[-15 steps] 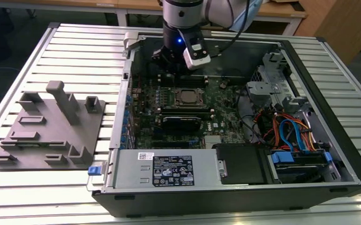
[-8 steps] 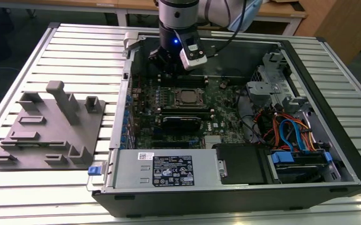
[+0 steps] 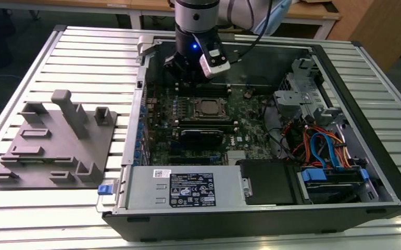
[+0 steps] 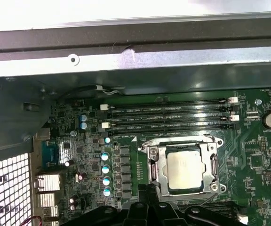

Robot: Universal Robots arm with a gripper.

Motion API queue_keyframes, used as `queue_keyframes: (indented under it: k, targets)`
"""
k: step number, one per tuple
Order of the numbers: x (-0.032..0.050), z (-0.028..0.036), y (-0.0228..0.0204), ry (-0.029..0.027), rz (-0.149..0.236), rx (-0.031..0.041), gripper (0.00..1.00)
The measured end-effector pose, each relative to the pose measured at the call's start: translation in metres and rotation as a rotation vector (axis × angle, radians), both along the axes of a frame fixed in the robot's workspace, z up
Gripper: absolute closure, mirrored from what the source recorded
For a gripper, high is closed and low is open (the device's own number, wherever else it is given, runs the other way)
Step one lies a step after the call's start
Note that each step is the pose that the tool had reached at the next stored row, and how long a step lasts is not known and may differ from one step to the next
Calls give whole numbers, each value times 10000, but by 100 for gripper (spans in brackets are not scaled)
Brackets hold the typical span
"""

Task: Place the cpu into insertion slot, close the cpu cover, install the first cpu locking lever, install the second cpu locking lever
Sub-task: 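Install the first cpu locking lever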

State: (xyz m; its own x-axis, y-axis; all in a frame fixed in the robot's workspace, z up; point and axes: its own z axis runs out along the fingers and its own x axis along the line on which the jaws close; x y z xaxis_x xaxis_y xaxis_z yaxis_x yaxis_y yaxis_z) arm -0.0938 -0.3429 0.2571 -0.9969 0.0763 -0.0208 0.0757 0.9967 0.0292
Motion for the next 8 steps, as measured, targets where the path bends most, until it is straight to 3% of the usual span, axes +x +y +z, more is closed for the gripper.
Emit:
queue_keyframes:
  k: [8]
  targets:
    - [-1, -1, 0, -1, 19, 1, 90]
